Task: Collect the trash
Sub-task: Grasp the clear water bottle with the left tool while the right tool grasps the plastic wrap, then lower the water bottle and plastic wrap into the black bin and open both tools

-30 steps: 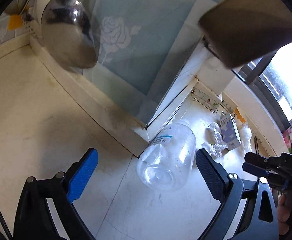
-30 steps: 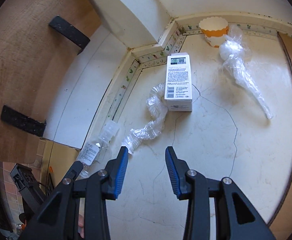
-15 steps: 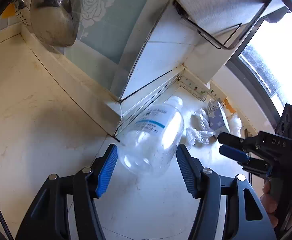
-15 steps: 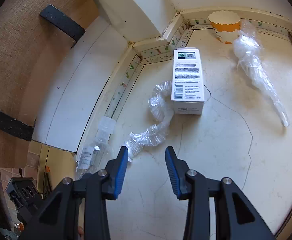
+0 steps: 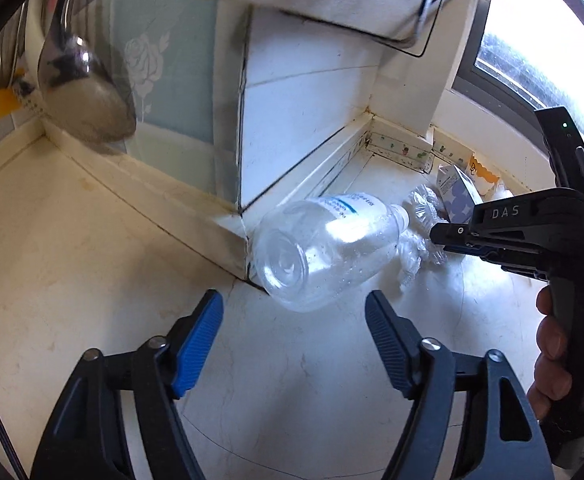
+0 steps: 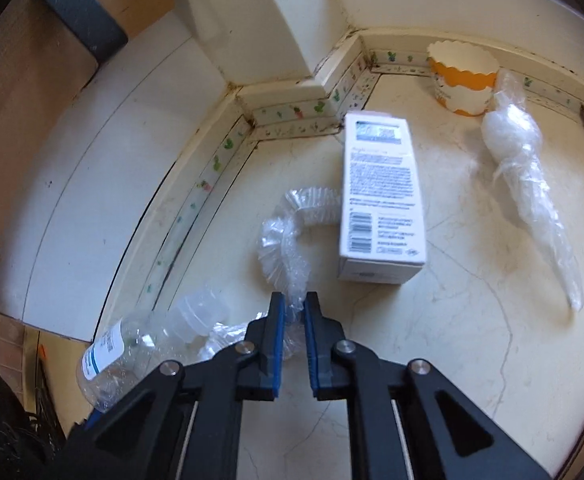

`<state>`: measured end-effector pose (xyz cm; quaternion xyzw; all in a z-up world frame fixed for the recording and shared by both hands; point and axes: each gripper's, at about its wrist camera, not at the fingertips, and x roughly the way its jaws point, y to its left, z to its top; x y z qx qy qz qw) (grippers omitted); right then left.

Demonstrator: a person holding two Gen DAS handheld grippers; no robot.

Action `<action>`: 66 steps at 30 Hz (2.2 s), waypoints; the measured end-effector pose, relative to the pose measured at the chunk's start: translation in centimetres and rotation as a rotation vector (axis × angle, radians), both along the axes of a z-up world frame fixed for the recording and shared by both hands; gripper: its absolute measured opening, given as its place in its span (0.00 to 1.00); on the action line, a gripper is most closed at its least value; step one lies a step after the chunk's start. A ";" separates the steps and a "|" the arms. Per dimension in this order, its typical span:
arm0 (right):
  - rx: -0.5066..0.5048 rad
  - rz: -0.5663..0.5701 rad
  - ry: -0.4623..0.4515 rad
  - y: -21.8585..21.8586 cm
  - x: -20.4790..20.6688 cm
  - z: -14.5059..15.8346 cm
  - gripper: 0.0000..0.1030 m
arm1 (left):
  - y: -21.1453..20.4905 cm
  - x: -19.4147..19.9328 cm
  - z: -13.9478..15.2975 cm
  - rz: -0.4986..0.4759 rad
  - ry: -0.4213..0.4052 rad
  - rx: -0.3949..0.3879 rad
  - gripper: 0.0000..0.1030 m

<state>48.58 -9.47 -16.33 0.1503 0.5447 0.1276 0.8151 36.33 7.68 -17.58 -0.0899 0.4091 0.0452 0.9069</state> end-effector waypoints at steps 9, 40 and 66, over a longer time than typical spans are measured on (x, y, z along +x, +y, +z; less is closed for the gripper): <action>-0.007 0.080 -0.048 -0.1 -1.0 1.4 0.07 | -2.6 1.1 1.6 -0.134 -0.061 0.107 0.75; 0.167 -0.091 -0.044 -11.1 -6.5 3.8 0.07 | -14.0 8.8 0.8 -0.516 0.255 0.557 0.71; 0.185 -0.044 -0.100 -6.8 -29.1 10.9 0.06 | -7.4 -18.0 11.2 -0.479 0.102 0.145 0.51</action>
